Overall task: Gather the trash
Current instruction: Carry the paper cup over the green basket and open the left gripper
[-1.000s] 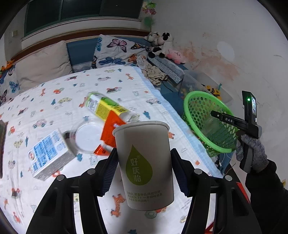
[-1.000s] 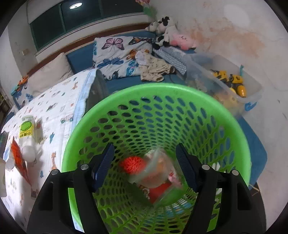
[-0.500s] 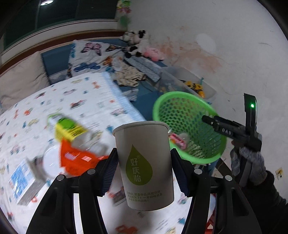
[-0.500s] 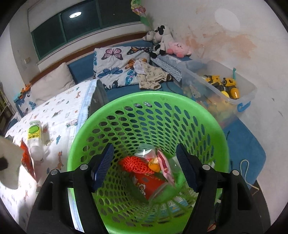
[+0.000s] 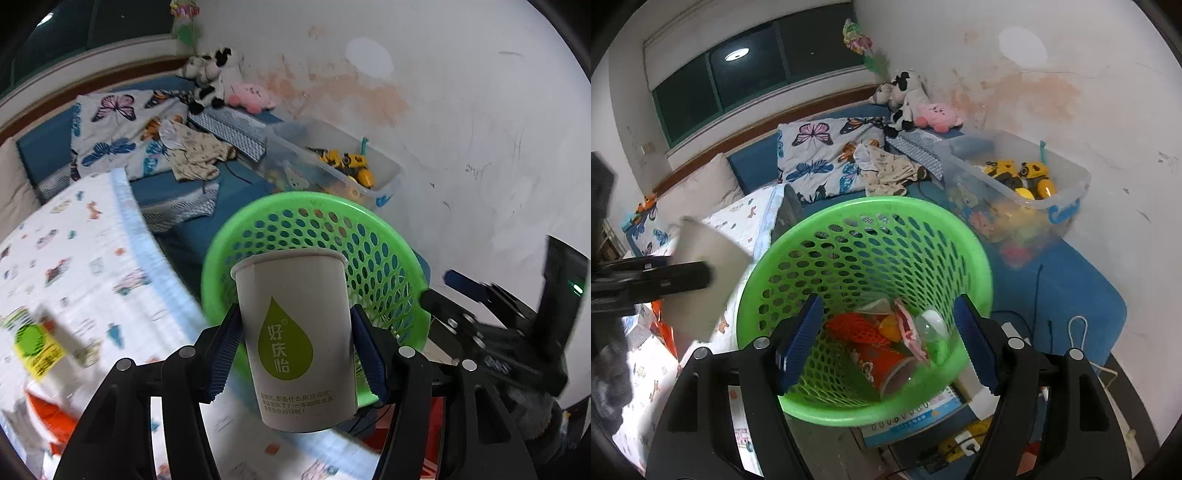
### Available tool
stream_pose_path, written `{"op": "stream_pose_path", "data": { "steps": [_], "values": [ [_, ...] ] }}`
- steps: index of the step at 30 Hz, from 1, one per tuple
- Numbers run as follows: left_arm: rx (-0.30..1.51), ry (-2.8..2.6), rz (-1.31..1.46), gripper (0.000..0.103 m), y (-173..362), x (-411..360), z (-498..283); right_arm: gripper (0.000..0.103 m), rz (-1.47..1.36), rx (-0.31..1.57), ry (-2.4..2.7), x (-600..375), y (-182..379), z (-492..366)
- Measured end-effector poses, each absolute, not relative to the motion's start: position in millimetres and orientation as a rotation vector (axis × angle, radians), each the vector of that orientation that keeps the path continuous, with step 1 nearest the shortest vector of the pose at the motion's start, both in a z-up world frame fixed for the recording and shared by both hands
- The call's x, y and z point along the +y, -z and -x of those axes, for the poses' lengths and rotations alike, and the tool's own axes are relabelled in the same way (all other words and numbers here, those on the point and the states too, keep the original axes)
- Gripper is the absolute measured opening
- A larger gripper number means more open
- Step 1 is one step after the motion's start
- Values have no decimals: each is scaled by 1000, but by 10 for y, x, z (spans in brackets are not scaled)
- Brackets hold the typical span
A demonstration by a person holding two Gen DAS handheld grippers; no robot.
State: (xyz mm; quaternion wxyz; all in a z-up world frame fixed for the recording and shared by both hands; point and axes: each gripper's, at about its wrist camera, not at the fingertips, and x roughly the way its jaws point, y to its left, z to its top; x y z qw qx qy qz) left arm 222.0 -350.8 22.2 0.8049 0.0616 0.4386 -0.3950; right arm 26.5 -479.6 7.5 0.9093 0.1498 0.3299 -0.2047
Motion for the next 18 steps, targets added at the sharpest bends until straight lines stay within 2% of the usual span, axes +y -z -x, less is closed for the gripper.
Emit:
{"op": "stream_pose_path", "data": {
  "steps": [18],
  "values": [
    [1047, 804, -248, 59, 371, -4153, -2421, 74, -364, 677, 432, -4858, 17, -54]
  ]
}}
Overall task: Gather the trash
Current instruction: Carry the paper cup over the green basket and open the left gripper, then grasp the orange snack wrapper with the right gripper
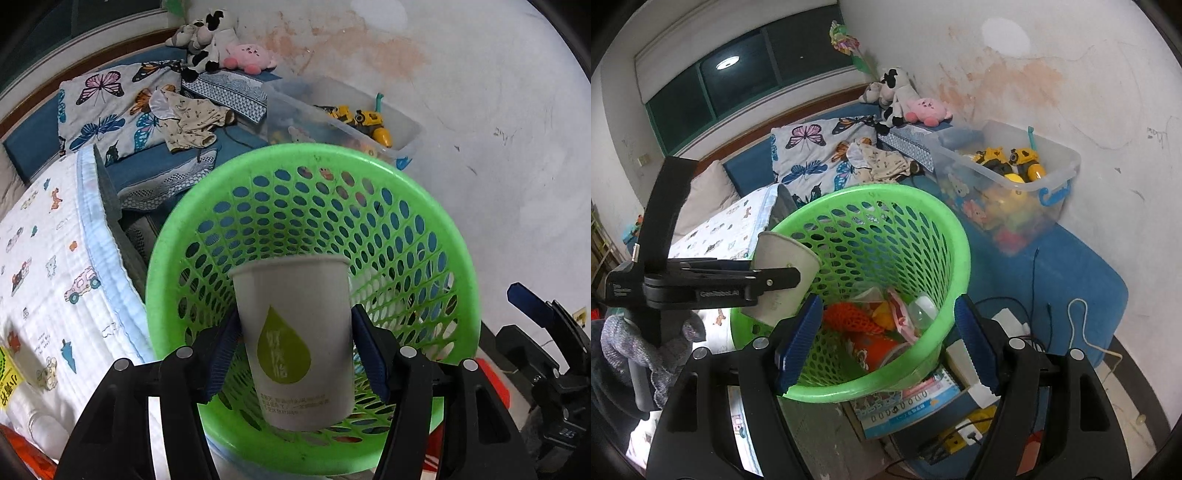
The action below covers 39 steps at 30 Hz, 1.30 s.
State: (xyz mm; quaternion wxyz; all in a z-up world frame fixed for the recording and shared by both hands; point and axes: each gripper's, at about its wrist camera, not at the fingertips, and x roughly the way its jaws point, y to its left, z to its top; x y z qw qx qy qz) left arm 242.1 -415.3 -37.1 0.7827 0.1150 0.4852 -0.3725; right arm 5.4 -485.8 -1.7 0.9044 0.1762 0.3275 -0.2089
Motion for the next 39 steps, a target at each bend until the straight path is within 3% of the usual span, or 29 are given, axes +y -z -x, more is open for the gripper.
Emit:
{"op": "stream_pose_path", "data": {
  "steps": [3, 15, 39],
  "values": [
    [1054, 799, -263, 66, 412, -4158, -2419, 74, -370, 677, 427, -4853, 41, -52],
    [995, 795, -234, 66, 205, -3873, -2308, 74, -361, 669, 409, -4724, -19, -52],
    [879, 600, -63, 68, -146, -1728, -1822, 74, -241, 745, 123, -3568, -5, -703]
  ]
}}
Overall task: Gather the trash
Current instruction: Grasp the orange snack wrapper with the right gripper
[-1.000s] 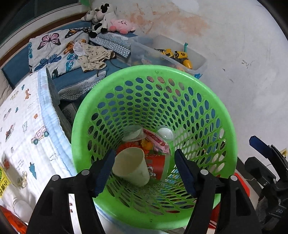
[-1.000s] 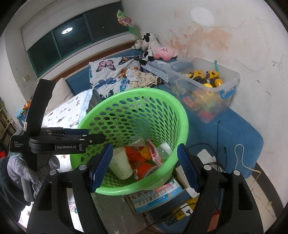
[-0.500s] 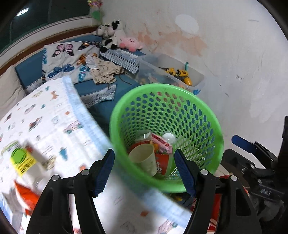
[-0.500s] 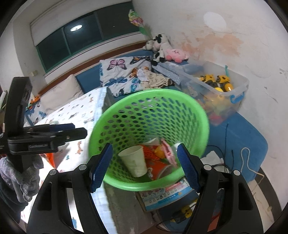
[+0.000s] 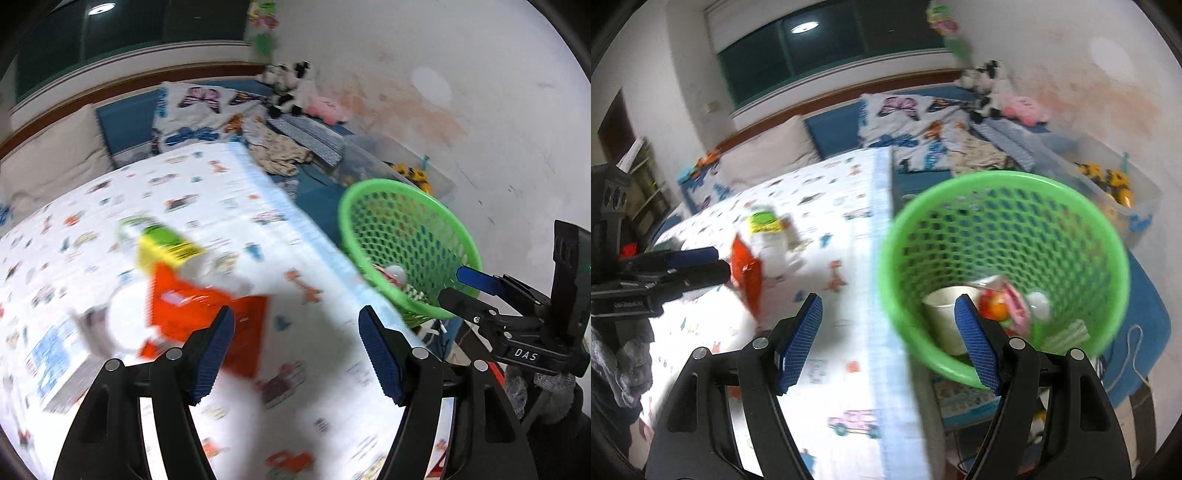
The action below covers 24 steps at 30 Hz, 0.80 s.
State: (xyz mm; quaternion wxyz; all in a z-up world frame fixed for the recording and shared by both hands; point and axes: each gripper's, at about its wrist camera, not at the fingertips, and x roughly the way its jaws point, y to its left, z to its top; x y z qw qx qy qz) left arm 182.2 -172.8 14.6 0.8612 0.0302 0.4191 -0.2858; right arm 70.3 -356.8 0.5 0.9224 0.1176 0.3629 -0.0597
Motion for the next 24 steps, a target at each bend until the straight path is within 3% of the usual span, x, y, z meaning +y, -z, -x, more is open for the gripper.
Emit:
{"op": "stream_pose_path", "data": {
  "steps": [10, 21, 24],
  "values": [
    [861, 468, -30, 69, -133, -864, -1726, 74, -161, 787, -28, -3009, 11, -1164],
    [885, 405, -20, 70, -1, -429, -1704, 74, -92, 818, -159, -2543, 28, -1586],
    [888, 397, -33, 70, 19, -350, -1701, 69, -71, 832, -179, -2446, 61, -1717]
  ]
}}
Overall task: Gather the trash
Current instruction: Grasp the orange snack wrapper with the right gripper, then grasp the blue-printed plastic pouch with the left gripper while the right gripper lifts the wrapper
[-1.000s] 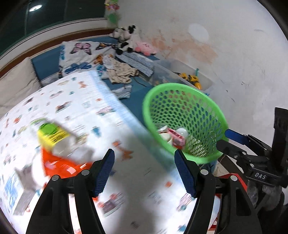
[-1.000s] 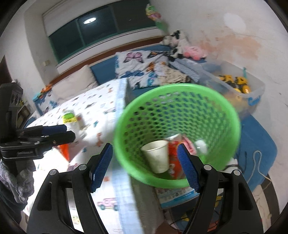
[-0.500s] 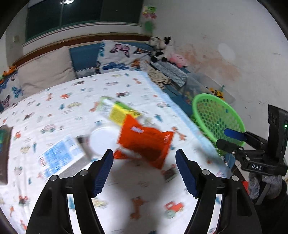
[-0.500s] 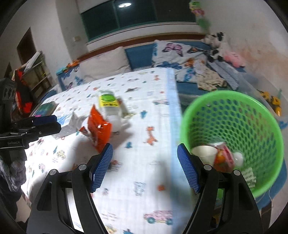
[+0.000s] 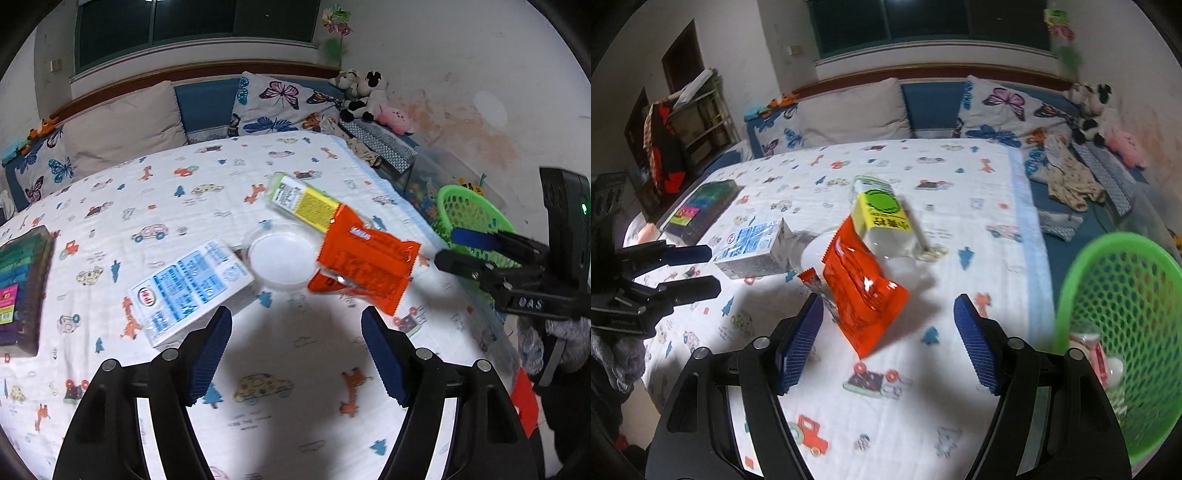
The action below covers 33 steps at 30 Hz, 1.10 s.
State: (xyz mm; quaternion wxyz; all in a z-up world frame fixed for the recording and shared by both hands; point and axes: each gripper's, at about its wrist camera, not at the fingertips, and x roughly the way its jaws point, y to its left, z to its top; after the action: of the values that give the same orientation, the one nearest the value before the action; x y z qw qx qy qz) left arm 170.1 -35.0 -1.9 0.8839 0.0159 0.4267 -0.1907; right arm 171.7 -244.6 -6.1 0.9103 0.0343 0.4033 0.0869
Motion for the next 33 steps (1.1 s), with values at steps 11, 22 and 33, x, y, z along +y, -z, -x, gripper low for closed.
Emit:
{"op": "stream_pose_path", "data": {
  "steps": [11, 22, 33],
  "values": [
    [898, 380, -78, 74, 55, -102, -1843, 59, 9, 872, -236, -2218, 177, -2103],
    [928, 400, -142, 75, 148, 49, -2089, 47, 97, 930, -257, -2066, 331, -2344],
    [956, 445, -283, 76, 285, 37, -2331, 34, 122, 941, -256, -2018, 371, -2343]
  ]
}}
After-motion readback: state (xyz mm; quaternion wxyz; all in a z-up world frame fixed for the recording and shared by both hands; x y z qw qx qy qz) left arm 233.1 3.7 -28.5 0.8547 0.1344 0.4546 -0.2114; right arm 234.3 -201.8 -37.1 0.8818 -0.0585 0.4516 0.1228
